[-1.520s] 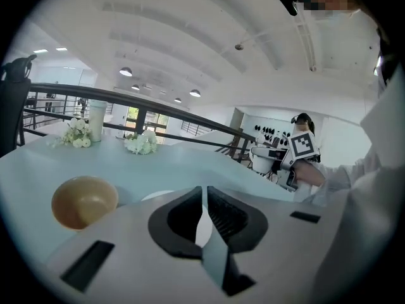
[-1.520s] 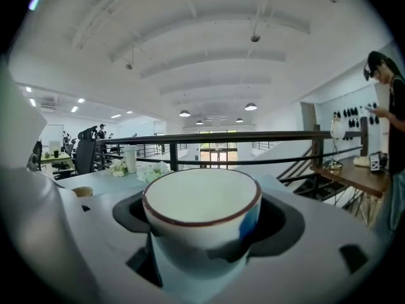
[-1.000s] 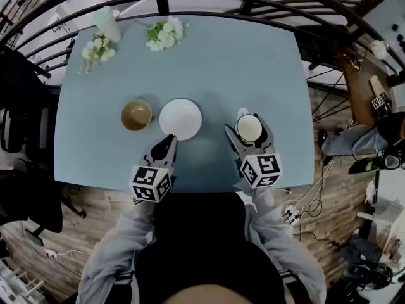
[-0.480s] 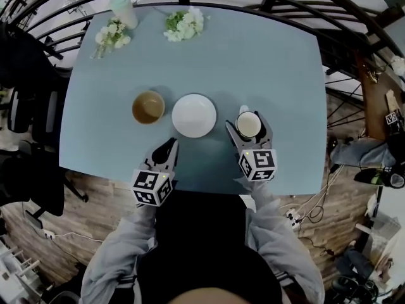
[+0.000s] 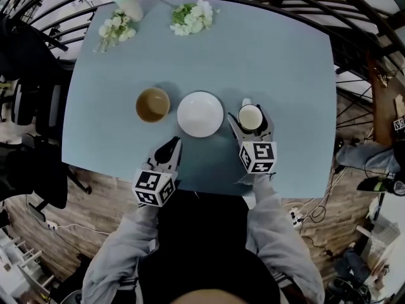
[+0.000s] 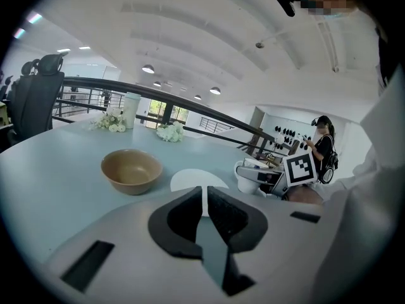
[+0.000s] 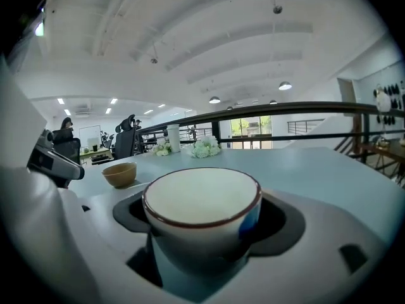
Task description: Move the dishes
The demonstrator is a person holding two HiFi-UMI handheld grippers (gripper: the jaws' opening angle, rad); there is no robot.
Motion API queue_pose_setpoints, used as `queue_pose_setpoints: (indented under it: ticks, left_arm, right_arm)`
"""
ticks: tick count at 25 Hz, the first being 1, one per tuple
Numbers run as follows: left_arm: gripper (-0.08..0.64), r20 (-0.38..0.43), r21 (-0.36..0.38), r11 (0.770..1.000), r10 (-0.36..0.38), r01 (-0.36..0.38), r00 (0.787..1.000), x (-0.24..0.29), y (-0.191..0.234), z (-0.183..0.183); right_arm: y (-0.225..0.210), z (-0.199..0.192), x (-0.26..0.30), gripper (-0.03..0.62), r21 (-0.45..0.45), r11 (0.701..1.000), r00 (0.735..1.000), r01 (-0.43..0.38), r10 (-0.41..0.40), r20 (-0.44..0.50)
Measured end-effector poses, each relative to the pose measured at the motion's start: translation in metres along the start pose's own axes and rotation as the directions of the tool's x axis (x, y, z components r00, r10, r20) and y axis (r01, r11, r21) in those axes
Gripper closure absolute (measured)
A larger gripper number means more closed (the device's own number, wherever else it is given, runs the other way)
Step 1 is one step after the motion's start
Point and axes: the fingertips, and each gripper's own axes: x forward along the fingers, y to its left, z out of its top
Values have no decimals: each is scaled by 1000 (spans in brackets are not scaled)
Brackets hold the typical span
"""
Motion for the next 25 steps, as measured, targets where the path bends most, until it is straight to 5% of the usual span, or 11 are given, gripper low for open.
queue_pose_setpoints:
  ticks: [8,22,25]
  left_arm:
    - [522,-10,-8,1000,-4,4,1000,4,-1,-6]
    - [522,10,7,999,-33,33,999,5,-13,-1]
    - [521,31,7,999,-38,38,999,4,-14,6]
  right_arm:
    - [6,-6,-5,161,-52,999,1000,8,-8,1]
    - [7,-13,-12,154,-3,999,999,35,-35,-6]
    - [13,-15,-20,40,60,998,1000,-14,15,-14]
